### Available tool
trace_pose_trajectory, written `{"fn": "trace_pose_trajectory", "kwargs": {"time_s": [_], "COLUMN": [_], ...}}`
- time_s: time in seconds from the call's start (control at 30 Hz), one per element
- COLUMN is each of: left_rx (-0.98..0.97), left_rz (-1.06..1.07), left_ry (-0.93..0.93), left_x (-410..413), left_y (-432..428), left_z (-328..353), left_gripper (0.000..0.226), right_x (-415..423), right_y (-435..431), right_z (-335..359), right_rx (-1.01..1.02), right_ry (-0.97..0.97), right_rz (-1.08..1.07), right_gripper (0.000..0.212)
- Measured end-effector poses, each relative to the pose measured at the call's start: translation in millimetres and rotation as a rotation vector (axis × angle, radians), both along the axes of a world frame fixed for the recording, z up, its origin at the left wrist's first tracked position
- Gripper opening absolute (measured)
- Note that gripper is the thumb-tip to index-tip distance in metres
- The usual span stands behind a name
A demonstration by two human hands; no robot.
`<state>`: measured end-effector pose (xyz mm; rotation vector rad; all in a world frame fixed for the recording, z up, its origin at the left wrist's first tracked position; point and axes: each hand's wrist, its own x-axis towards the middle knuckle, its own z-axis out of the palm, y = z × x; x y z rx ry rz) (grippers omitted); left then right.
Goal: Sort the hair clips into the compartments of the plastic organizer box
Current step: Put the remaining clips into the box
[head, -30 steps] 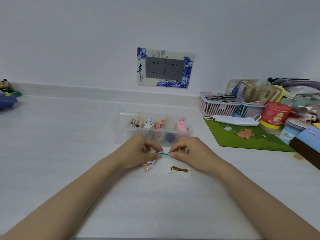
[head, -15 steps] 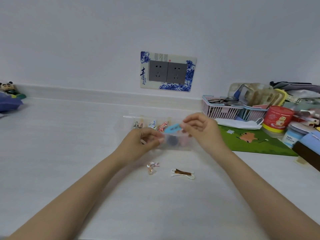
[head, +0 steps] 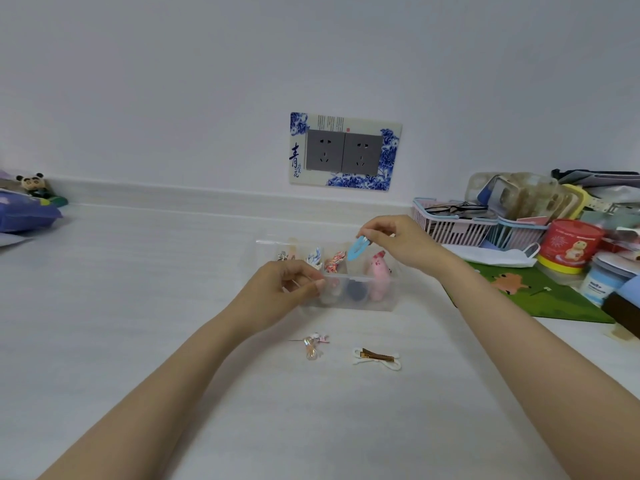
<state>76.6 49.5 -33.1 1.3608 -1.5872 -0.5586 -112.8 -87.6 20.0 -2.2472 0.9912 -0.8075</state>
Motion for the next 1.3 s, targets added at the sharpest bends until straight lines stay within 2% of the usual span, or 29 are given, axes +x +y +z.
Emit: {"fn": "trace_pose_trajectory", "kwargs": {"time_s": [0.17,0.23,0.33,0.47,0.57,0.7,0.8,0.9,1.07,1.2,1.3], "left_rx": [0.013,0.019,0.036,0.089,0.196,0.347,0.335,0.317,0.288,0.268,0.233], "left_rz": [-0.024,-0.017,-0.015,-0.035,-0.07,-0.145,-0.138,-0.145,-0.114,-0.101,-0.101], "left_ry": [-0.008,-0.018,-0.028,-0.084,-0.146,-0.234,-0.296,-0.268,-0.224,-0.216,-0.207], "left_x": [0,1,3,9,15,27,36,38,37,35,30], "left_y": [-2,-2,-1,0,4,12,18,23,23,23,23], "left_z": [-2,-3,-3,0,7,8,0,-8,-13,-14,-13], "left_gripper": [0.006,0.006,0.009,0.011,0.013,0.009,0.015,0.015,0.014,0.014,0.014], "right_x": [-3,2,4,-2,-1,1,6,11,14,12,9], "right_y": [0,1,-3,15,52,84,93,98,102,102,104], "right_z": [4,-1,-13,-14,-15,-43,-58,-61,-65,-66,-64], "right_rx": [0.001,-0.005,-0.12,-0.242,-0.116,0.069,0.063,0.036,-0.011,0.009,0.105], "right_ry": [0.232,0.26,0.19,-0.051,-0.146,0.024,0.16,0.194,0.25,0.179,0.108], "right_rz": [0.089,0.098,-0.001,-0.074,0.072,0.271,0.256,0.264,0.317,0.335,0.357], "right_gripper": [0.02,0.017,0.01,0.008,0.006,0.01,0.024,0.031,0.027,0.019,0.01]}}
